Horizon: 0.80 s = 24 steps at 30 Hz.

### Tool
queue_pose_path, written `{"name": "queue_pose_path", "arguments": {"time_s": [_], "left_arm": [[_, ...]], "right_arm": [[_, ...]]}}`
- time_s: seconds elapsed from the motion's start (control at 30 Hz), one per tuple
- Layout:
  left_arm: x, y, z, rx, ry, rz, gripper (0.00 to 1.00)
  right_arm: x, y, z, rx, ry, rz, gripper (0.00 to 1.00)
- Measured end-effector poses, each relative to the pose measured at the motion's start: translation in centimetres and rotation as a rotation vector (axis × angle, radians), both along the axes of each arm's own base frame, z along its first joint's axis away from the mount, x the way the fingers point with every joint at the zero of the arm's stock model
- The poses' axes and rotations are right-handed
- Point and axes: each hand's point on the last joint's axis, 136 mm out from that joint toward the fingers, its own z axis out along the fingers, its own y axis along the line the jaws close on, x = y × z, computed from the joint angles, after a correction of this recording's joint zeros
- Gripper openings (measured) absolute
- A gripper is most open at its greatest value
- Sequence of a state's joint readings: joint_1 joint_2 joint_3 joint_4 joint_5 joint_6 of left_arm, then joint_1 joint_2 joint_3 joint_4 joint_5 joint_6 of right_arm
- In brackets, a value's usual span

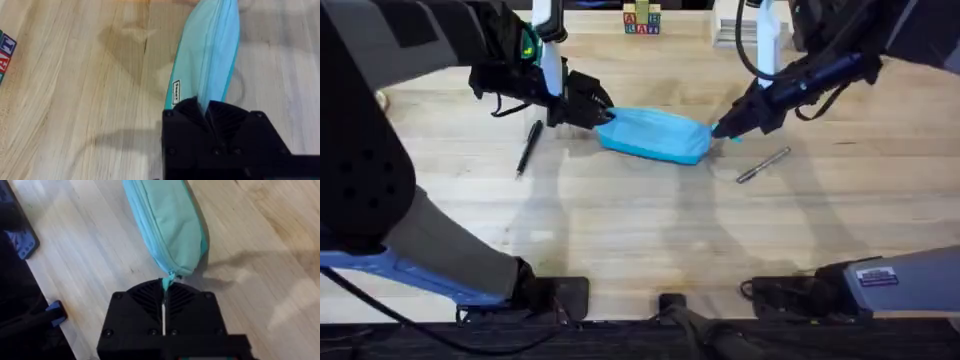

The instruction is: Unzip the bag, pick up the pens from the table one at a time and place them inside, then zip the bag closed.

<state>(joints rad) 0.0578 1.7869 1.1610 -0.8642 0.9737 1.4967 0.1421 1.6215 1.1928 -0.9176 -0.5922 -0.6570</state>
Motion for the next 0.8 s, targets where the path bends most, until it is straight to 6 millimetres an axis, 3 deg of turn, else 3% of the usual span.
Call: {"name": "queue_pose_path", "arguments": {"time_s": [0.3, 0.8], "left_arm": [[0.0, 0.0, 0.0, 0.000, 0.000, 0.000, 0.043], [0.0, 0.0, 0.0, 0.000, 0.000, 0.000, 0.043]], "right_arm": [[0.1, 0.6, 0.4, 0.014, 0.004, -0.008, 0.030], [0.9, 5.0, 1.6, 0.073, -0.123, 0.108, 0.030]]}}
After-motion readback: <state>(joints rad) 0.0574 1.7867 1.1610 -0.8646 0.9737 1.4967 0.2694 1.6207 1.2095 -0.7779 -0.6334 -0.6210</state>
